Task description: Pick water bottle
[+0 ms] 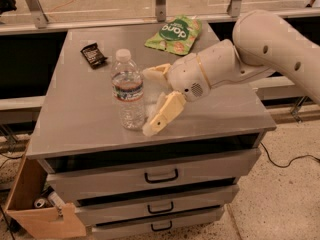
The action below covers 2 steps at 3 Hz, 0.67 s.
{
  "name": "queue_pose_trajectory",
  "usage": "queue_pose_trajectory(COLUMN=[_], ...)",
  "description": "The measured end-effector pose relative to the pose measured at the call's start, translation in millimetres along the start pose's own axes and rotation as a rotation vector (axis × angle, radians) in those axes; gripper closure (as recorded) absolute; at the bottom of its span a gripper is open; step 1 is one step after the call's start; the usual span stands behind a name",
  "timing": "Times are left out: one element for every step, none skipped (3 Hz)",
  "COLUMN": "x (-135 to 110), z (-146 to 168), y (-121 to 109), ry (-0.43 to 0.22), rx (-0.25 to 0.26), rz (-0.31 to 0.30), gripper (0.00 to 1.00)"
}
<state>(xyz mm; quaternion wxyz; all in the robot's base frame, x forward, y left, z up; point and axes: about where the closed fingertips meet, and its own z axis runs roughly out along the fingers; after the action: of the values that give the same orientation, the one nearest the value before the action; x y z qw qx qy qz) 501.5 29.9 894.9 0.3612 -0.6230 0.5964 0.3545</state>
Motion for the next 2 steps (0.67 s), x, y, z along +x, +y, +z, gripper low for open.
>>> queue_pose_trajectory(x=[-17, -28], z=[32, 51], y=[6, 2], ry=[-0.115, -0.192], rx=[-0.034, -0.037], rz=[-0.006, 0.002], gripper=[0.18, 0.40])
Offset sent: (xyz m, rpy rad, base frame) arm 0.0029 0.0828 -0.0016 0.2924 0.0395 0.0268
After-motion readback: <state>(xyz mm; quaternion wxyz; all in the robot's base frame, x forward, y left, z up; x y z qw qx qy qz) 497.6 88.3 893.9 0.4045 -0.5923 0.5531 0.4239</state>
